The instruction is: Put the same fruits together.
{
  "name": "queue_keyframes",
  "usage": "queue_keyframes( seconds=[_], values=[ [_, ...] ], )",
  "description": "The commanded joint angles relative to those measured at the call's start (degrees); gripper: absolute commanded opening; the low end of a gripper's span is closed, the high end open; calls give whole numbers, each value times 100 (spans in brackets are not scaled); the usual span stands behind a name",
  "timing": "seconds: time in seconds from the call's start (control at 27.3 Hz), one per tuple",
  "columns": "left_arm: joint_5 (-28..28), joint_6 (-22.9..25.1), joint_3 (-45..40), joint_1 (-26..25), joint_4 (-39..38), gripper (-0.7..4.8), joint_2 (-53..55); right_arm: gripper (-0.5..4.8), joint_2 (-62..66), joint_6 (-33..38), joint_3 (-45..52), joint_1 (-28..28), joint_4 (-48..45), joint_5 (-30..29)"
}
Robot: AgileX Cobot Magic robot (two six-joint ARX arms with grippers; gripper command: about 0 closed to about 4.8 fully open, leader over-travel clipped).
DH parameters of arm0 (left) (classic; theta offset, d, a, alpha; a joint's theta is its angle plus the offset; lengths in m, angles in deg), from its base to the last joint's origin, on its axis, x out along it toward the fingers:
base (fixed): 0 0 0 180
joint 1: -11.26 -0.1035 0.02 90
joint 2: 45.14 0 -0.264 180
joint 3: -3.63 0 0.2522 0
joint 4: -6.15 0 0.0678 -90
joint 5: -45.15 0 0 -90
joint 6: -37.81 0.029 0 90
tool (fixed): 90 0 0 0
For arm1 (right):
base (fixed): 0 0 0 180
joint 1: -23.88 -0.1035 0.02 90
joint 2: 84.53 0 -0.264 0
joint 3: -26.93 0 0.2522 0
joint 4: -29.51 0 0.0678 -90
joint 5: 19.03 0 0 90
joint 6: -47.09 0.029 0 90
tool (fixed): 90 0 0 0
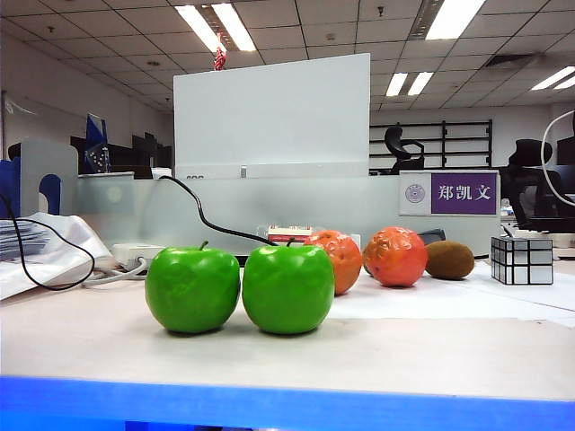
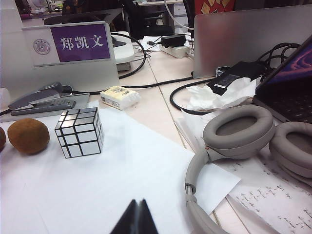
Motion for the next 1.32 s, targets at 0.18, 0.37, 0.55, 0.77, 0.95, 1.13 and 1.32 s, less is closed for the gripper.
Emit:
queue_keyframes(
  seconds=[0.18,0.37,0.55,0.77,0.95,1.13,1.32],
  values=[
    [-59,-229,4,149,94,-4,-7,0,-7,2,42,-4,-61,2],
    [-214,-238,4,149,76,-4,-7,-1,-7,2,42,-7,-61,2],
    [-210,-238,4,149,74,-4,-7,-1,-7,2,42,-7,-61,2],
    [-210,-238,4,146,76,-4,-7,-1,-7,2,42,-7,-61,2],
    [-210,-238,4,146,76,-4,-7,-1,-7,2,42,-7,-61,2],
    [-210,-238,4,146,76,-4,-7,0,-9,2,42,-7,-61,2],
    [-210,-238,4,140,76,-4,-7,0,-7,2,42,-7,-61,2]
  ],
)
